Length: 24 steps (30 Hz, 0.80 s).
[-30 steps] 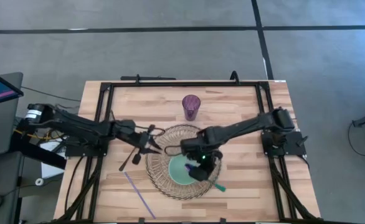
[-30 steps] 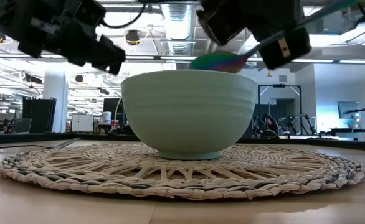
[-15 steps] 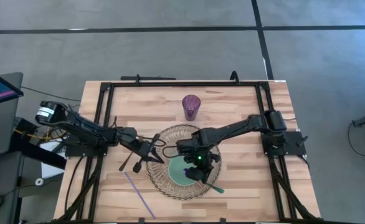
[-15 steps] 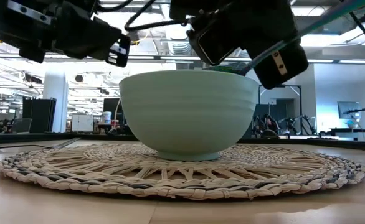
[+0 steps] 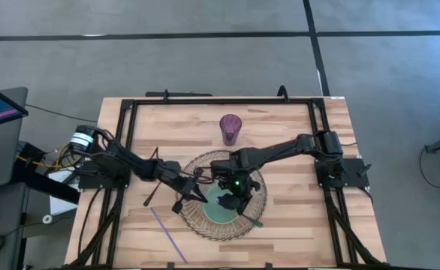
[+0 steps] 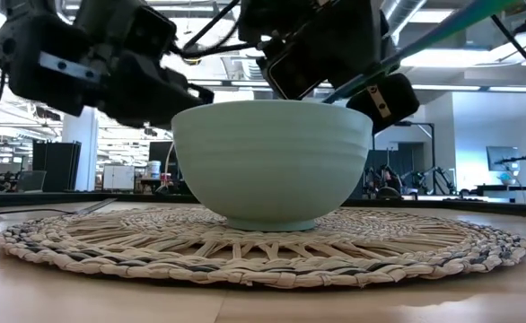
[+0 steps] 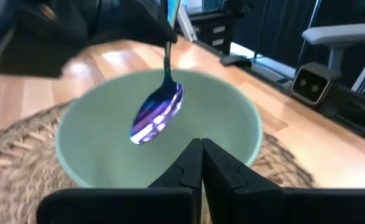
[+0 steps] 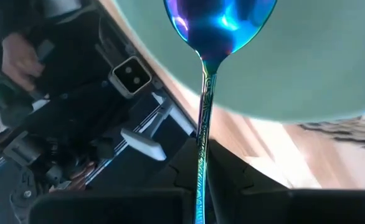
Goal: Pick & Place Utensil
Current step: Put the blue spoon into the green bowl
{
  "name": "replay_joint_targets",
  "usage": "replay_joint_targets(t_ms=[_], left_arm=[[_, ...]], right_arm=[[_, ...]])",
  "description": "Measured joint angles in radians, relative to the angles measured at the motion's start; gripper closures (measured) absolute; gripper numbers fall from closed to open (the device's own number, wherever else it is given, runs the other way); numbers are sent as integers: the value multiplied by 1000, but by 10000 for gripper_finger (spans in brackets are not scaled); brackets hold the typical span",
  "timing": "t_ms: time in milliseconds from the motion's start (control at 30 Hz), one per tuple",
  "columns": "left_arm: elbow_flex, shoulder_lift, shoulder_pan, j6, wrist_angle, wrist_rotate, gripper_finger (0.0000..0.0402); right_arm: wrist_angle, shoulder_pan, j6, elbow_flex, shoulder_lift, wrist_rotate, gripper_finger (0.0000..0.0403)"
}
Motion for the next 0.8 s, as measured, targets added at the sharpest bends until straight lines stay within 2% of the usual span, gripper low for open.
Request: replay_joint_targets(t_ms=[200, 800], left_arm=[[7, 27, 5, 0, 2, 1, 394], [6, 27, 19, 1, -2, -7, 393]], right_arm=[[18, -2, 0, 0, 0, 69, 384], [91, 5, 28, 0, 0, 100, 382]])
